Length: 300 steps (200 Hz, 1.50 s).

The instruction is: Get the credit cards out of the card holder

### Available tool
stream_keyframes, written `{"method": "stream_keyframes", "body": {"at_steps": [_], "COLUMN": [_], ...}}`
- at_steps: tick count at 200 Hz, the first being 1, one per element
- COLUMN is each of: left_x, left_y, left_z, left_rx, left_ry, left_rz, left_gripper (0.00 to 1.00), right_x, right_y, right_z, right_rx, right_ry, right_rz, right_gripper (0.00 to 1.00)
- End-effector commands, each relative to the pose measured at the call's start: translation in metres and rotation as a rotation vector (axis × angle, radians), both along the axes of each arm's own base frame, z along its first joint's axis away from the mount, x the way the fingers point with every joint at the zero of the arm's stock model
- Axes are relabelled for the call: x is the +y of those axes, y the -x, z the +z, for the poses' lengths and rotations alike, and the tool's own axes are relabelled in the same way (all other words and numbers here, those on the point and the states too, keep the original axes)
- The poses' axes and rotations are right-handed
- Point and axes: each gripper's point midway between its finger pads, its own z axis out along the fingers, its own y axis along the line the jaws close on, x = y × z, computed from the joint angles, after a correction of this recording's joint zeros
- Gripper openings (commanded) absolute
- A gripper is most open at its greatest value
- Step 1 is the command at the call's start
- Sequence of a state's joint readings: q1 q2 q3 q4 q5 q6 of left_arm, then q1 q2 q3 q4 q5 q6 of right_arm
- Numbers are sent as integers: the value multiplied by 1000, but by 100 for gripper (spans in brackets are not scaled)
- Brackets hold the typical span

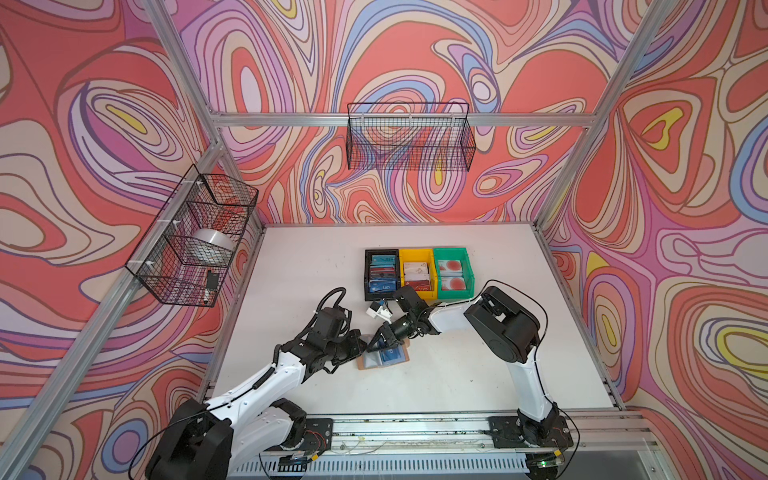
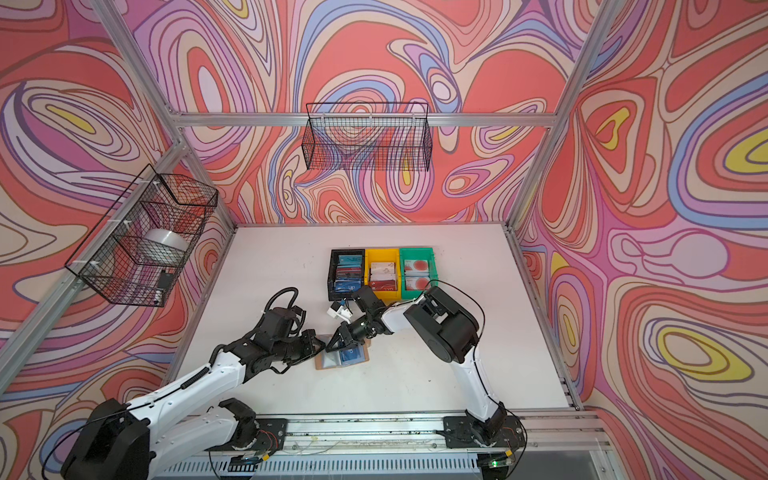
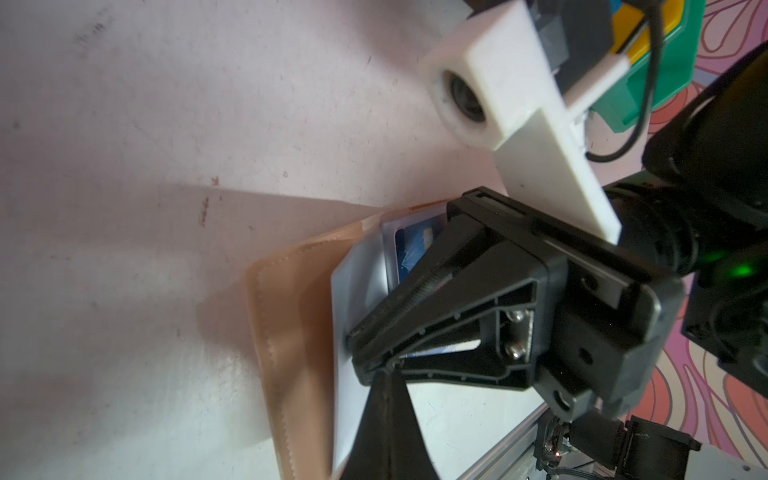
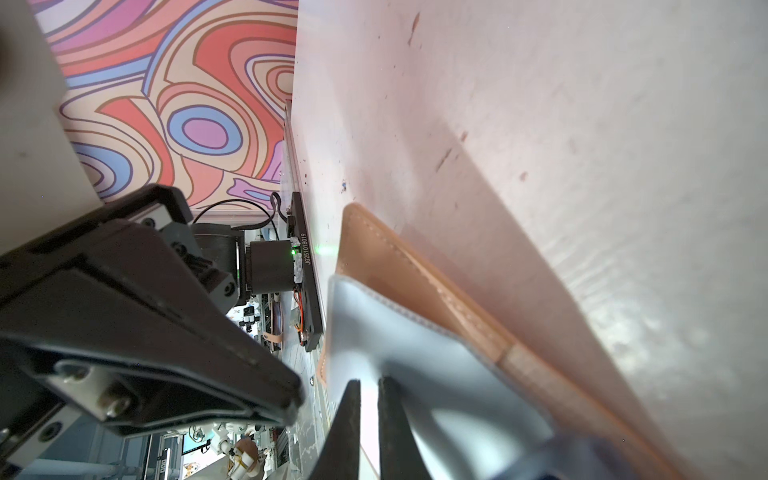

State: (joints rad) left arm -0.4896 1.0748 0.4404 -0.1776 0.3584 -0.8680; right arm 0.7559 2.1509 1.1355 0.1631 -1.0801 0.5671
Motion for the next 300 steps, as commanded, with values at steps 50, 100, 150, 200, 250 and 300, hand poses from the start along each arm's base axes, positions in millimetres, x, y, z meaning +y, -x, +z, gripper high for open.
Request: {"method": "stream_keyframes", "body": {"at_steps": [50,100,150,200,250,300], "left_x": [4,-5,-11,-16,-20,-25], "left_y": [-17,-25,-30,-32,-31,-29], "left_z": [-26,-36,-32,-23,-21,-25], "left_rx": [41,76,64,27,10,15], "left_ry": [55,63,77,117,161,181], "left_rz": [33,4,-26,-38,-32,-37], "left_gripper": [0,0,1,10,10,10], "right_x": [-8,-14,-48,-83,-94,-92], "right_y": [5,2,-4,-17,-20,-20], "right_z": [-3,23,6,-2,-6,-17], "right_rx": [-10,-91,-198,-215,-231,-213], "right_ry": [47,67,308,403,449,451], "right_rz": [-21,-51,-97,-178,-175,-174], "right_gripper": [11,11,10,7,7,6]}}
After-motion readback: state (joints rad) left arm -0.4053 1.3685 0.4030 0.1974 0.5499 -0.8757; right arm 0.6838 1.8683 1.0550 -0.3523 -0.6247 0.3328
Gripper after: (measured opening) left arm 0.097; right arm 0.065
